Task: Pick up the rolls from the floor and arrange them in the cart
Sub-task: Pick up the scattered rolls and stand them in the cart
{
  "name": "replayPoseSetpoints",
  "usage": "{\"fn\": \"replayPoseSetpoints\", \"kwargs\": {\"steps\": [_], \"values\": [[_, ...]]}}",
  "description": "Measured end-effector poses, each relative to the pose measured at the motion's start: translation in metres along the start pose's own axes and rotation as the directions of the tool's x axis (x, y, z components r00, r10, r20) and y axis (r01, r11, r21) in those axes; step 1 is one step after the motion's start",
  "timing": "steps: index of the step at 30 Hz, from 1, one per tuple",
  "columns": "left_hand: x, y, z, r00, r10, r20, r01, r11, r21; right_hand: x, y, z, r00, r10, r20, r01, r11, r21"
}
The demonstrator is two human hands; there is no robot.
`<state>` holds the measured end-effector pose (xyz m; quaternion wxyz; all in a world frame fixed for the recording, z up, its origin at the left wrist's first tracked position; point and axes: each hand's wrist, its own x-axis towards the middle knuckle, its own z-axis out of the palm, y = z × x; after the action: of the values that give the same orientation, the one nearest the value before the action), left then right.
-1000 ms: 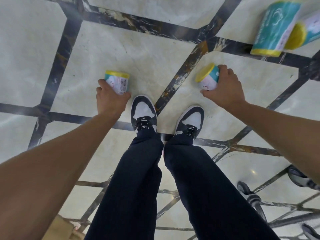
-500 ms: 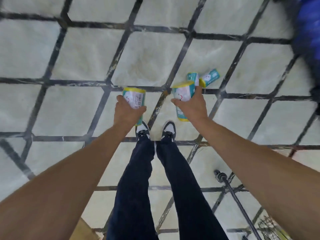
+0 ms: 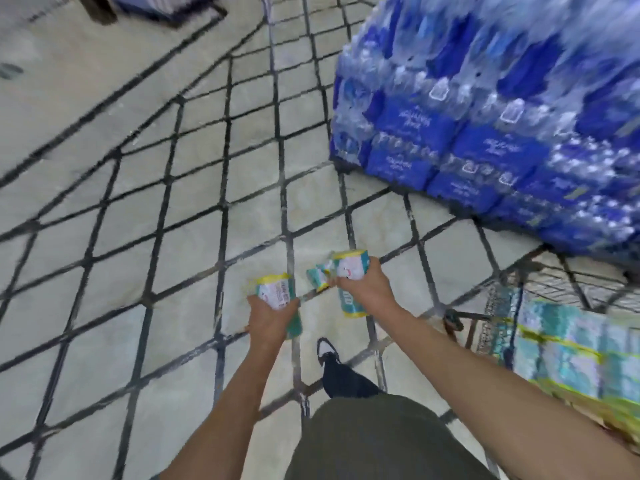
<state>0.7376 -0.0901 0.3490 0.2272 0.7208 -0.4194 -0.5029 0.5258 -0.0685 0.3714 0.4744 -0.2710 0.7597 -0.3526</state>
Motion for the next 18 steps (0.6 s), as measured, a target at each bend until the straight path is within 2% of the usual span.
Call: {"fn": "replayPoseSetpoints", "kwargs": {"steps": [5, 9, 15, 18], "values": [[-0.083, -0.002, 0.045, 0.994, 0.06, 0.094, -0.063, 0.997, 0.032, -0.071, 0.037, -0.088, 0.989, 0.019, -0.149, -0.009, 0.997, 0.071], [-0.141, -0.007, 0.094, 0.98, 0.061, 0.191, -0.073, 0.996, 0.057, -0.117, 0.079, -0.161, 0.967, 0.093, -0.239, -0.069, 0.992, 0.106], [-0.215, -0.012, 0.187, 0.94, 0.093, 0.33, -0.13, 0.987, 0.093, -0.162, 0.156, -0.273, 0.927, 0.174, -0.333, -0.096, 0.966, 0.238], [-0.235, -0.024, 0.256, 0.915, 0.098, 0.39, -0.156, 0.98, 0.121, -0.179, 0.196, -0.336, 0.9, 0.239, -0.364, -0.138, 0.949, 0.283]]}}
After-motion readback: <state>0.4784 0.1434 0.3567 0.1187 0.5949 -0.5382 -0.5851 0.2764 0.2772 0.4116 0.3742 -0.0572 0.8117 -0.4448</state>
